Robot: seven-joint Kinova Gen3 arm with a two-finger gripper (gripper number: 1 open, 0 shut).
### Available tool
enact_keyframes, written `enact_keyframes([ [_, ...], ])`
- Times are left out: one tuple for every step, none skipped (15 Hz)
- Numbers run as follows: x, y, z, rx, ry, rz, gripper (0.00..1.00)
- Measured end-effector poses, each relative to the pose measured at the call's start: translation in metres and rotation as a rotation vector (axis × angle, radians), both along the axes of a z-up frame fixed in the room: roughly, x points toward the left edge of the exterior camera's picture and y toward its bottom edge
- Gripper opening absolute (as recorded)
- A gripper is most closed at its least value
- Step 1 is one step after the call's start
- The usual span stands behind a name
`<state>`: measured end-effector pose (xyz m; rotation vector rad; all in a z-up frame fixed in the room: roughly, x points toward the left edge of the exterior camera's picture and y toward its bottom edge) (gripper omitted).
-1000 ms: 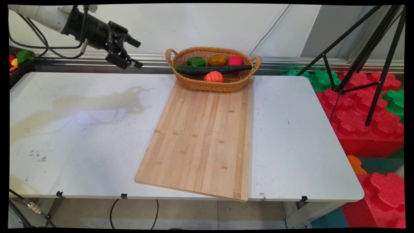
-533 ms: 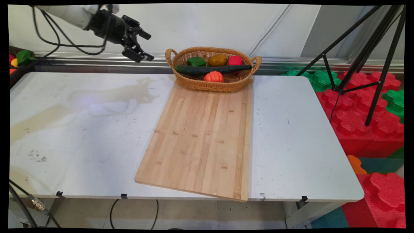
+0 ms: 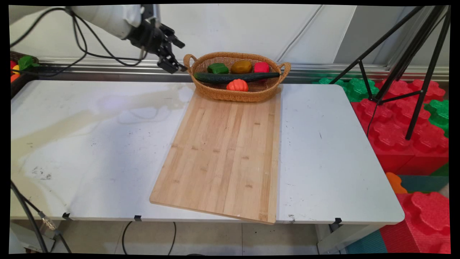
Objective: Pick up the cucumber from the vegetable basket
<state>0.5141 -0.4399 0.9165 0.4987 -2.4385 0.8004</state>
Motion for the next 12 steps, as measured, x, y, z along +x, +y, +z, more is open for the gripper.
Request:
enact_keyframes([
  [-0.004, -0.007, -0.005, 0.001, -0.01, -0.006, 1.0],
  [-0.009, -0.014, -0.012, 0.0, -0.023, -0.013, 1.0],
  [-0.014, -0.021, -0.018, -0.003, -0.035, -0.017, 1.0],
  [-0.018, -0.027, -0.023, -0.004, -0.042, -0.02, 1.0],
  [-0.02, -0.031, -0.027, -0.006, -0.047, -0.022, 1.0],
  [-0.024, -0.037, -0.031, -0.008, -0.055, -0.023, 1.0],
  [-0.029, -0.043, -0.037, -0.012, -0.062, -0.025, 1.0],
  [-0.033, -0.049, -0.042, -0.014, -0.068, -0.027, 1.0],
  [-0.037, -0.053, -0.046, -0.015, -0.073, -0.029, 1.0],
  [-0.041, -0.059, -0.051, -0.016, -0.078, -0.03, 1.0],
  [-0.044, -0.064, -0.055, -0.017, -0.083, -0.032, 1.0],
  [-0.047, -0.068, -0.059, -0.018, -0.087, -0.034, 1.0],
])
